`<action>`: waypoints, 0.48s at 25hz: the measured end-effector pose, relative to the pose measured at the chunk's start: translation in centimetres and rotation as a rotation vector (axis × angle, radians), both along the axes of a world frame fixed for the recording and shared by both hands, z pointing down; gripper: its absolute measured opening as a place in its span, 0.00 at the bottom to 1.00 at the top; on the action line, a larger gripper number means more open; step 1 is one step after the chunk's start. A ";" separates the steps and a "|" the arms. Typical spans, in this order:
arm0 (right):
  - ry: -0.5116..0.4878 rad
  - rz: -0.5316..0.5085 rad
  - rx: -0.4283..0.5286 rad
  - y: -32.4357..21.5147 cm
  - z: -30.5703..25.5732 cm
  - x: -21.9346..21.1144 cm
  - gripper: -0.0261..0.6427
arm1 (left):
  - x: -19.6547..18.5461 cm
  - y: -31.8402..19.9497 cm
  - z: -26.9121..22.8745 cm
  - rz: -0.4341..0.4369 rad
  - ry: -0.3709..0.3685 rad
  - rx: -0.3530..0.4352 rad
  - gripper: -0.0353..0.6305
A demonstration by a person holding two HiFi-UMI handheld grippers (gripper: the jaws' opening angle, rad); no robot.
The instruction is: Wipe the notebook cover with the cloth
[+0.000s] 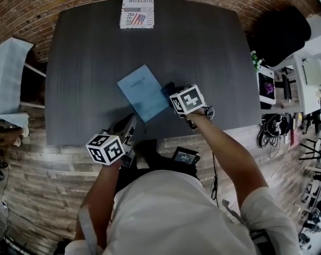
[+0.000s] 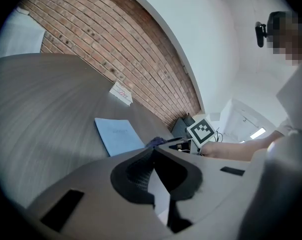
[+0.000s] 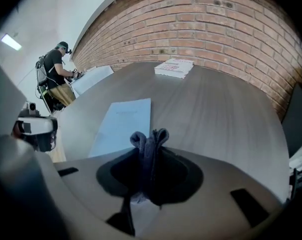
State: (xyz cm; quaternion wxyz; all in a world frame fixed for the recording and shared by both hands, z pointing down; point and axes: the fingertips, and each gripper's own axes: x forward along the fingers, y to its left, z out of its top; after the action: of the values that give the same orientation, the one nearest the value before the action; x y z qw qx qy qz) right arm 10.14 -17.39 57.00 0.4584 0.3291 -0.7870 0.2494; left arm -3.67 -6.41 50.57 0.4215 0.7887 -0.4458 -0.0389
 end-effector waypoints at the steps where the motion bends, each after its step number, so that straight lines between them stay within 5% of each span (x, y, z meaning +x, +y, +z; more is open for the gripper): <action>1: 0.010 -0.015 0.014 -0.4 -0.2 0.1 0.21 | -0.1 -0.1 0.0 -0.014 -0.002 0.000 0.06; 12: 0.004 -0.347 0.147 -3.6 -2.8 -5.0 0.21 | -1.6 0.7 0.3 -0.209 -0.020 -0.004 0.06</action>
State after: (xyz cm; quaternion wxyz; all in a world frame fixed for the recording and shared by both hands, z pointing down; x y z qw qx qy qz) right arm 5.10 -21.04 54.20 0.4707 0.2213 -0.8472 0.1077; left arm -5.30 -5.75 50.92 0.4122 0.7375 -0.5298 -0.0738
